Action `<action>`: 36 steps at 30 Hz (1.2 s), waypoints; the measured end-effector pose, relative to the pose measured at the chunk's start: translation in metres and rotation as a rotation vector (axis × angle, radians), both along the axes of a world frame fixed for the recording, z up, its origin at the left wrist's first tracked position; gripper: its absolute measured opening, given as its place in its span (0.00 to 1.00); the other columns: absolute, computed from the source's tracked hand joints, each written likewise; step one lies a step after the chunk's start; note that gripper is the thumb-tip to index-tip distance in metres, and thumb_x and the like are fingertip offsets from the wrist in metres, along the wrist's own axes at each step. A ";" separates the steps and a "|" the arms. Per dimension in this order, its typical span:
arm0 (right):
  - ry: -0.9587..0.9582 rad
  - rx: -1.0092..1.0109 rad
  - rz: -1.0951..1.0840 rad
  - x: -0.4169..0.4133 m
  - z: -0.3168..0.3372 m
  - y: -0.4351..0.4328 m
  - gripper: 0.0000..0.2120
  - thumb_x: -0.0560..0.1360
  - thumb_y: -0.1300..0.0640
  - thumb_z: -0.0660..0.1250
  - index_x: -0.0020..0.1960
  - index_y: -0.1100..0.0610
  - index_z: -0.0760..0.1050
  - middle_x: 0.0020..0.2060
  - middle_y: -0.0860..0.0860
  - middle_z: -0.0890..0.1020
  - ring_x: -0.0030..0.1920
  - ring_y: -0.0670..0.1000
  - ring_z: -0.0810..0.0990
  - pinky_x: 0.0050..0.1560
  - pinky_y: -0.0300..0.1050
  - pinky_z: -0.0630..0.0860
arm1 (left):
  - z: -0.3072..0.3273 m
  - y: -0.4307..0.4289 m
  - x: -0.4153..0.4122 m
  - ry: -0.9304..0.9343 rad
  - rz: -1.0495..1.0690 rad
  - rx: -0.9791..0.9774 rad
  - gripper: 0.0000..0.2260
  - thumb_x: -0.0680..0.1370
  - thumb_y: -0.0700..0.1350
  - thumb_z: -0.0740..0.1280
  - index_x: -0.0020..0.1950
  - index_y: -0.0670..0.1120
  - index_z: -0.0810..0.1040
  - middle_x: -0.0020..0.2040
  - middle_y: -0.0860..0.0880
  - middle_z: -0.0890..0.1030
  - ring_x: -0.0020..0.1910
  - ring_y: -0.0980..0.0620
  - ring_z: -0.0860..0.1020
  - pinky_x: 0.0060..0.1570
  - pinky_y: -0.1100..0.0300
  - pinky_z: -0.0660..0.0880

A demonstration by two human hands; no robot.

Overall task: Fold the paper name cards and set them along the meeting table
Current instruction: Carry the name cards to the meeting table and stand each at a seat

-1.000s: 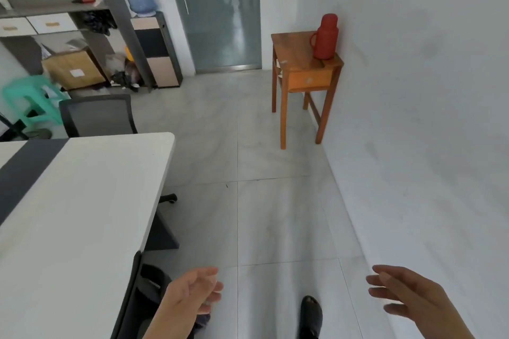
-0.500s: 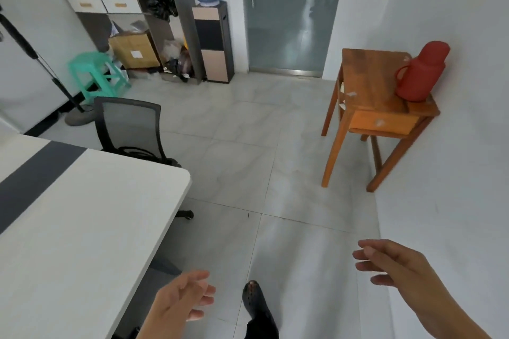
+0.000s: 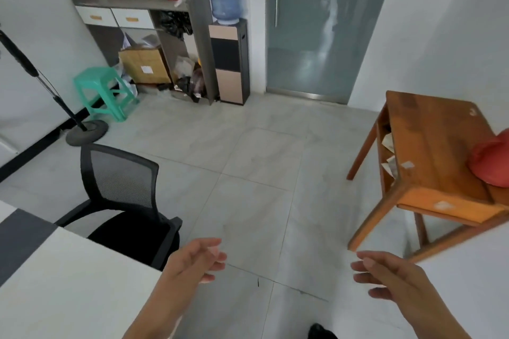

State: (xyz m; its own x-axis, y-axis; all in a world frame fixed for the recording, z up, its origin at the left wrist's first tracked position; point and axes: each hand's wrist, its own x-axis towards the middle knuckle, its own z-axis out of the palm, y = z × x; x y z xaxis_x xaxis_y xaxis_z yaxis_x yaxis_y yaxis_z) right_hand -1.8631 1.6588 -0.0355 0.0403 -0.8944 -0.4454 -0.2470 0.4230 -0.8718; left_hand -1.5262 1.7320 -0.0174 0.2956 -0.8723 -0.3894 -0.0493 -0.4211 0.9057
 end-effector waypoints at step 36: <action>-0.076 -0.045 0.892 0.576 0.015 -0.781 0.20 0.64 0.41 0.75 0.48 0.54 0.84 0.44 0.53 0.87 0.43 0.52 0.86 0.48 0.55 0.79 | 0.010 -0.564 0.415 -0.042 0.800 -0.033 0.08 0.79 0.42 0.63 0.55 0.47 0.80 0.48 0.43 0.85 0.46 0.48 0.83 0.48 0.52 0.78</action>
